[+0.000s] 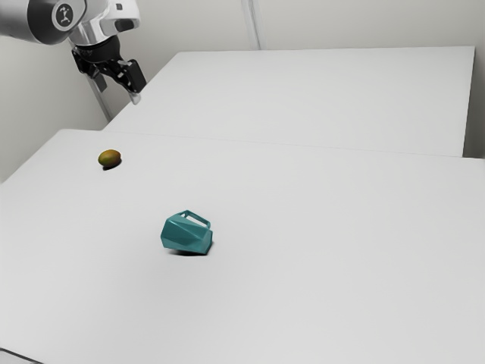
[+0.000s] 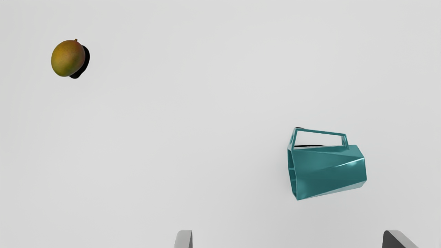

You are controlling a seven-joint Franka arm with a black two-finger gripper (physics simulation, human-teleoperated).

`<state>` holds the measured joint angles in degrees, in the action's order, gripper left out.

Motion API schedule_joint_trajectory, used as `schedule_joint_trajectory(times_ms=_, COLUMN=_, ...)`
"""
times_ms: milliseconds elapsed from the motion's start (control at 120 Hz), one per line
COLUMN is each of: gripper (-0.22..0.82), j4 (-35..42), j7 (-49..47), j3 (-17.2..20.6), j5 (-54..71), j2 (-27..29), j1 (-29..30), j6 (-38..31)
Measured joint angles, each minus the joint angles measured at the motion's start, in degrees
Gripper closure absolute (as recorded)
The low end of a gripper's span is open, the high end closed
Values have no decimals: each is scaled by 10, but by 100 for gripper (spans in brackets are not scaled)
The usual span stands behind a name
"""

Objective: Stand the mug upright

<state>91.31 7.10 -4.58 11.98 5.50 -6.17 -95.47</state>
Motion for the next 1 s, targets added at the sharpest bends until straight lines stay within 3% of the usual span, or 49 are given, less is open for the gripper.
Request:
schedule_joint_trajectory(times_ms=317, gripper=0, j4=7, j7=6, j3=-4, j5=3, j2=-2, j1=0, j6=-8)
schedule_joint_trajectory(times_ms=433, gripper=0, j4=9, j7=8, j3=-14, j5=-38, j2=-18, j1=39, j6=-14)
schedule_joint_trajectory(times_ms=733, gripper=0, j4=12, j7=14, j3=-17, j5=-250, j2=-127, j1=205, j6=20)
schedule_joint_trajectory(times_ms=1000, gripper=0, j4=21, j7=18, j3=-17, j5=-374, j2=-233, j1=236, j6=53)
